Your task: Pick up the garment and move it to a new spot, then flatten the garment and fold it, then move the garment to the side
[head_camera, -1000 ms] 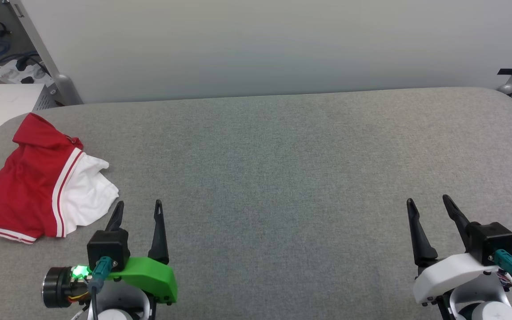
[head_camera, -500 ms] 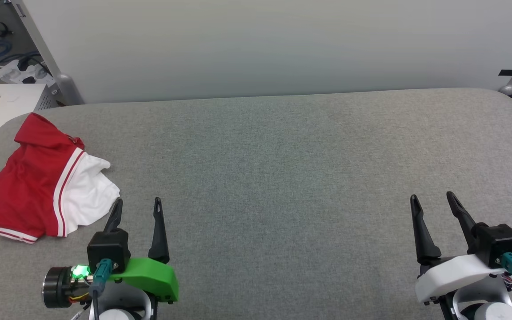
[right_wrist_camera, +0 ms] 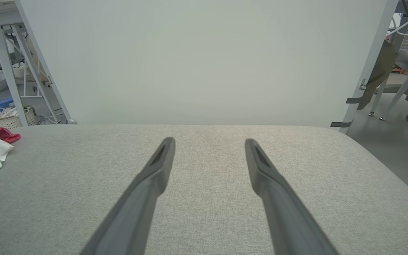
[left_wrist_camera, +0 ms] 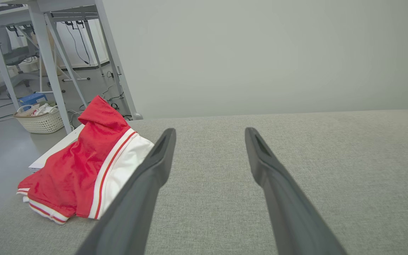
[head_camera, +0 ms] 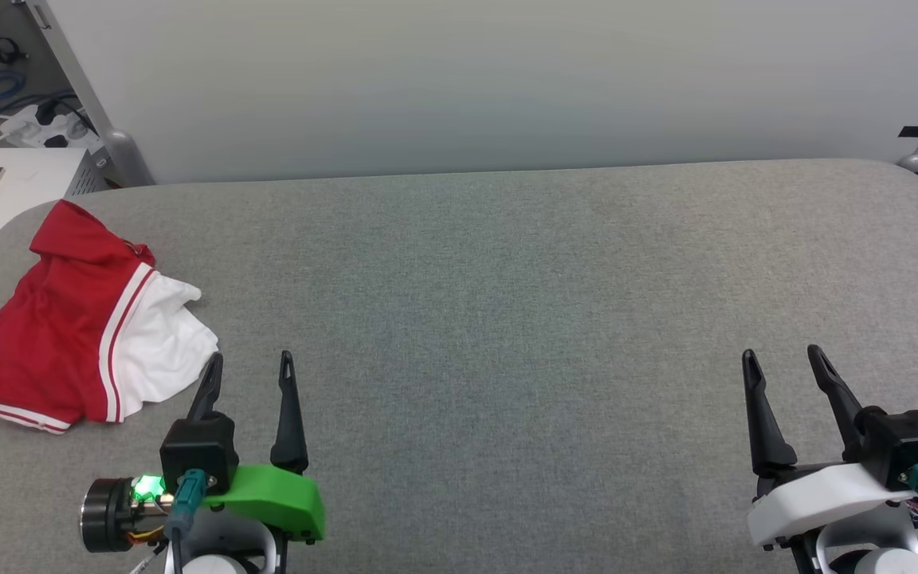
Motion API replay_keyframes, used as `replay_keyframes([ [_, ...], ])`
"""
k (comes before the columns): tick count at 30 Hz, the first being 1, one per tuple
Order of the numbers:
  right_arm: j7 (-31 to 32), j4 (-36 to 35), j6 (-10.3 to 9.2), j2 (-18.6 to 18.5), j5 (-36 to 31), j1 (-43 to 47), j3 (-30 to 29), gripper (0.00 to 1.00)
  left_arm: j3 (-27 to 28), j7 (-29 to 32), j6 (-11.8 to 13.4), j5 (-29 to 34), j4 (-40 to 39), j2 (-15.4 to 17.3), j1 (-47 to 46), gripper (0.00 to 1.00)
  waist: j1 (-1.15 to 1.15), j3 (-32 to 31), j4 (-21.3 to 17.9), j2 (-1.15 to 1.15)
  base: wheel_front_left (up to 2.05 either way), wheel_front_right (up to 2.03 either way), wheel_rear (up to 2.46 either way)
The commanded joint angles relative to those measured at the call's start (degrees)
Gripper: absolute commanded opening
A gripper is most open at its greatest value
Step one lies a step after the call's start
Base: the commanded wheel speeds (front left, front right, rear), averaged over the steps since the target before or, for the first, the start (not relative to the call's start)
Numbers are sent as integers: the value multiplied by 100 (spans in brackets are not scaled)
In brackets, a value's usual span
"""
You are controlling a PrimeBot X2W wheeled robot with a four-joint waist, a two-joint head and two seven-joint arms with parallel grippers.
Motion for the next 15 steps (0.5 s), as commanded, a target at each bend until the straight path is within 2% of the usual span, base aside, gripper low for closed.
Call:
replay_keyframes([
  [1, -69, -54, -2, 5, 47, 62, -6, 100, -12, -55, 57, -2, -7, -13, 28, 100, 0, 0, 3, 0, 0, 0, 0],
  [15, -233, -115, -3, 6, 135, 135, -9, 100, -80, -220, 148, -34, 4, -16, 49, 100, 0, -3, 35, 0, 0, 0, 0],
])
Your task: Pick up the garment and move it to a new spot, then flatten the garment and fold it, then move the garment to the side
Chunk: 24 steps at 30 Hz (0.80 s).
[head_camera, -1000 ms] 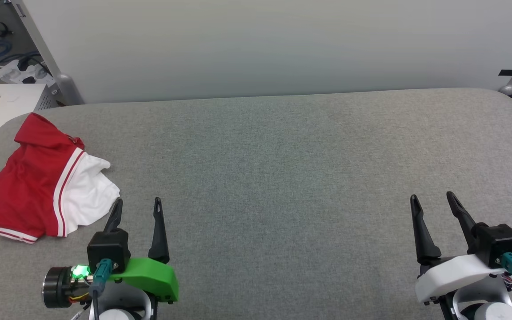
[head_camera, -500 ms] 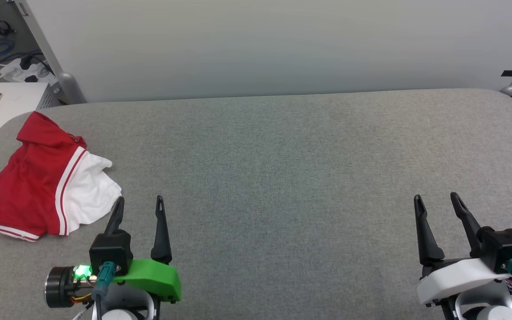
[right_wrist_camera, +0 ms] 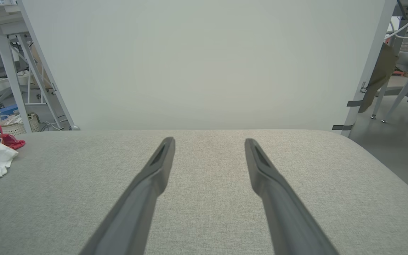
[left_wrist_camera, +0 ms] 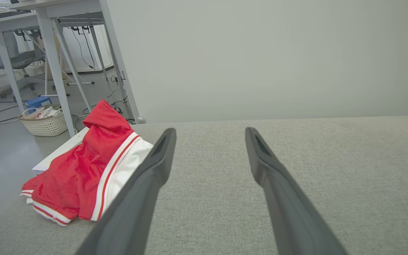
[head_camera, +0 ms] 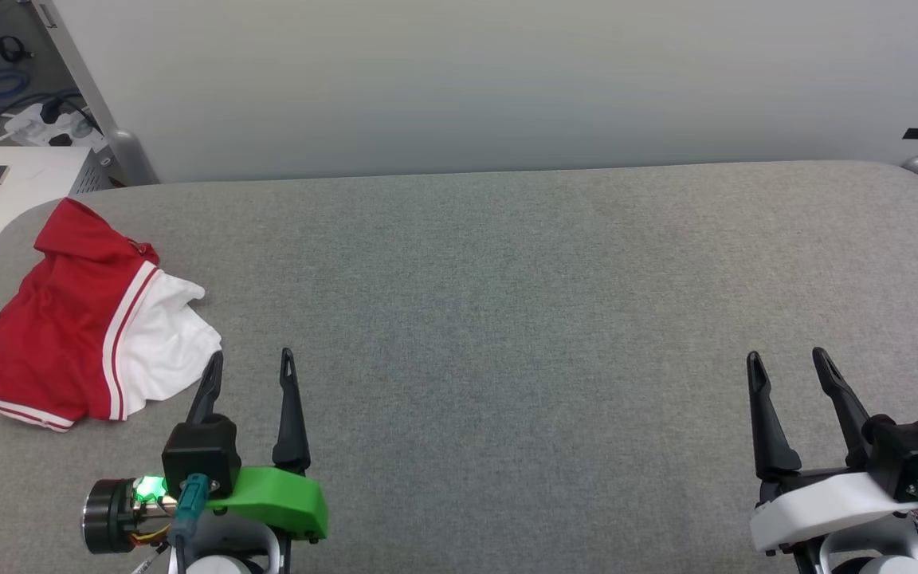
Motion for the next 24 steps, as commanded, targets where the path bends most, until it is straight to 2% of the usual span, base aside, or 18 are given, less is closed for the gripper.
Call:
replay_keyframes([
  [1, -68, -56, -3, 7, 55, 51, -4, 100, -17, -60, 35, -33, -2, -17, 49, 100, 0, -1, 3, 0, 0, 0, 0],
  [24, -338, -153, -4, 9, 198, 184, 21, 100, -83, -333, 109, -72, -25, -22, 110, 100, 0, -1, 70, 0, 0, 0, 0],
])
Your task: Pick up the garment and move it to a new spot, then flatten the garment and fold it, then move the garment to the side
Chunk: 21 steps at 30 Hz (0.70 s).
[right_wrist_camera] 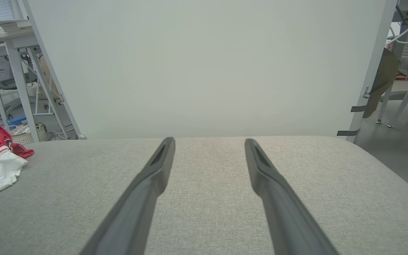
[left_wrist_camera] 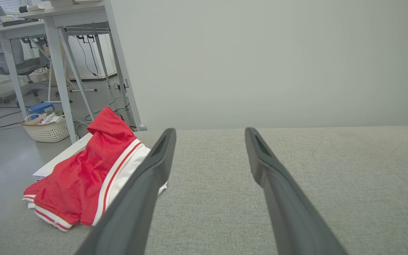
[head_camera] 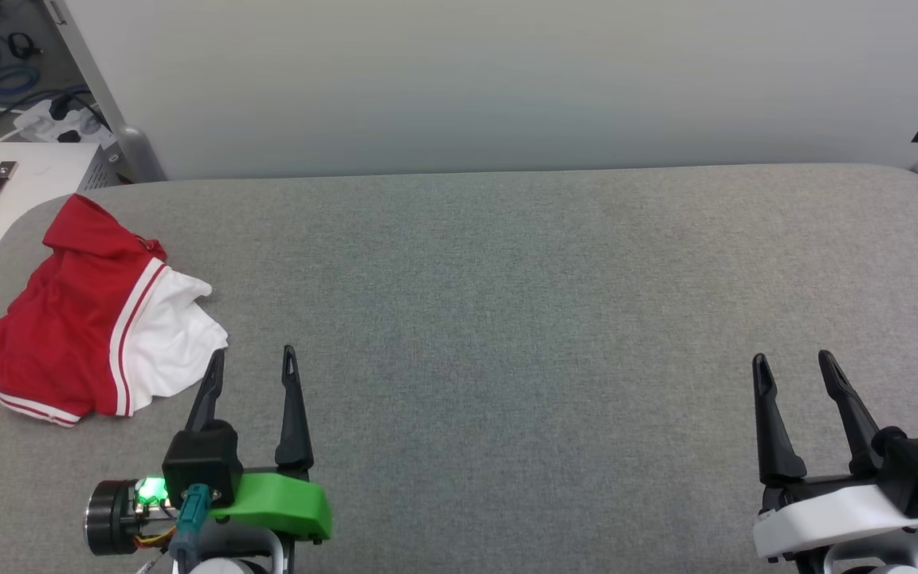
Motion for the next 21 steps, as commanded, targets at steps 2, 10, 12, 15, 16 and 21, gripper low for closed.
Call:
replay_keyframes([
  [2, -84, -51, -4, 9, 84, 54, 13, 100, -23, -66, 51, -25, -16, -22, 97, 100, 0, 0, 4, 0, 0, 0, 0],
  [10, -180, -81, -4, 10, 123, 97, 35, 100, -40, -163, 41, -39, -1, -24, 136, 100, 0, 6, 9, 0, 0, 0, 0],
  [12, -203, -83, -4, 10, 133, 110, 41, 100, -48, -187, 49, -39, 1, -24, 146, 100, 0, 4, 10, 0, 0, 0, 0],
  [15, -237, -86, -5, 11, 149, 131, 46, 100, -65, -221, 65, -34, 11, -25, 162, 100, 0, 1, 11, 0, 0, 0, 0],
  [16, -250, -90, -5, 11, 155, 138, 46, 100, -72, -234, 74, -31, 16, -25, 167, 100, 0, 2, 12, 0, 0, 0, 0],
  [21, -307, -85, -5, 11, 177, 180, 34, 100, -109, -292, 113, -12, 43, -26, 187, 100, 0, -9, 26, 0, 0, 0, 0],
])
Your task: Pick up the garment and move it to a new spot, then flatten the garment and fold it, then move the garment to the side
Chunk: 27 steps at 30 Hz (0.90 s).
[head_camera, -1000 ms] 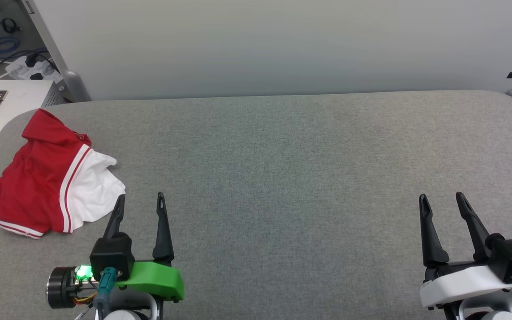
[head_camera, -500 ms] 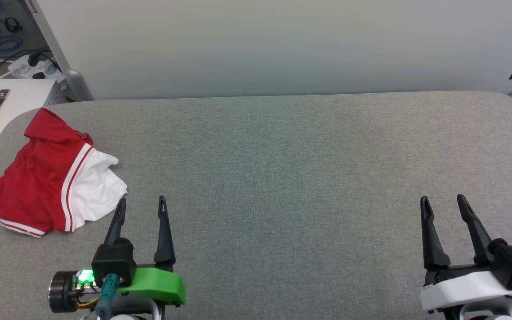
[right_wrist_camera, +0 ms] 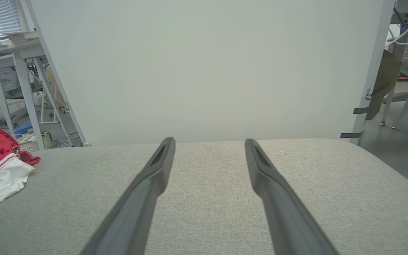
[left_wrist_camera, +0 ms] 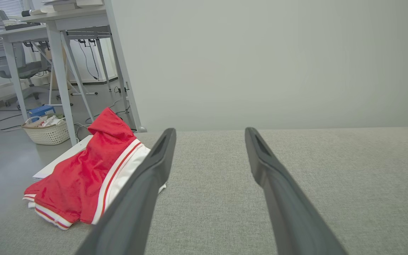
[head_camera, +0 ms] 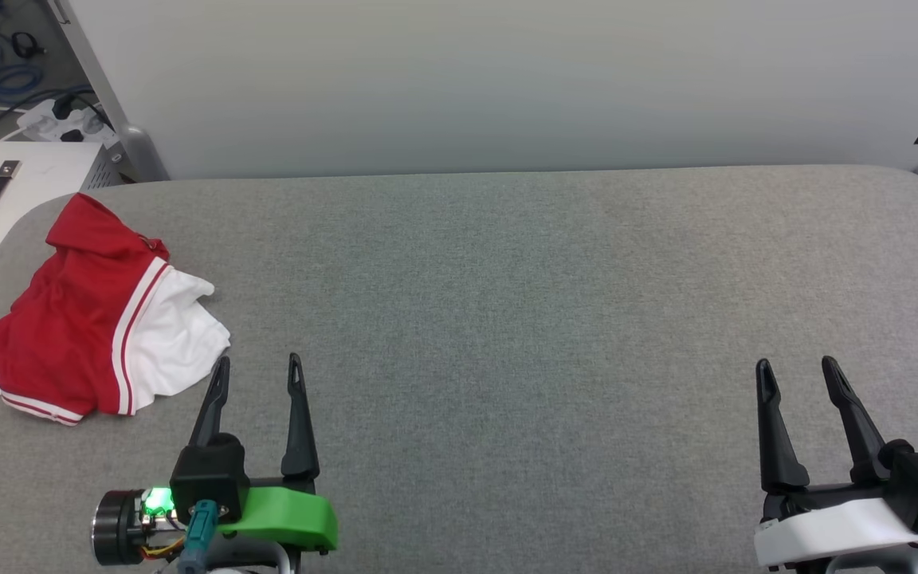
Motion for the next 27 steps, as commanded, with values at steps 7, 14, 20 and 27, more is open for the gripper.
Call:
replay_keyframes([
  [7, -138, -25, -5, 11, 58, 127, 3, 100, -42, -126, 74, -10, 54, -28, 130, 100, 0, -37, 42, 0, 0, 0, 0],
  [14, -209, 8, -5, 12, 96, 177, -9, 100, -73, -199, 103, -17, 86, -29, 154, 100, 0, -63, 71, 0, 0, 0, 0],
  [20, -210, 39, -5, 12, 87, 195, 0, 100, -68, -199, 97, -15, 92, -29, 179, 100, 0, -81, 75, 0, 0, 0, 0],
  [27, -210, 42, -5, 12, 82, 195, 2, 100, -70, -199, 96, -13, 92, -29, 180, 100, 0, -64, 93, 0, 0, 0, 0],
])
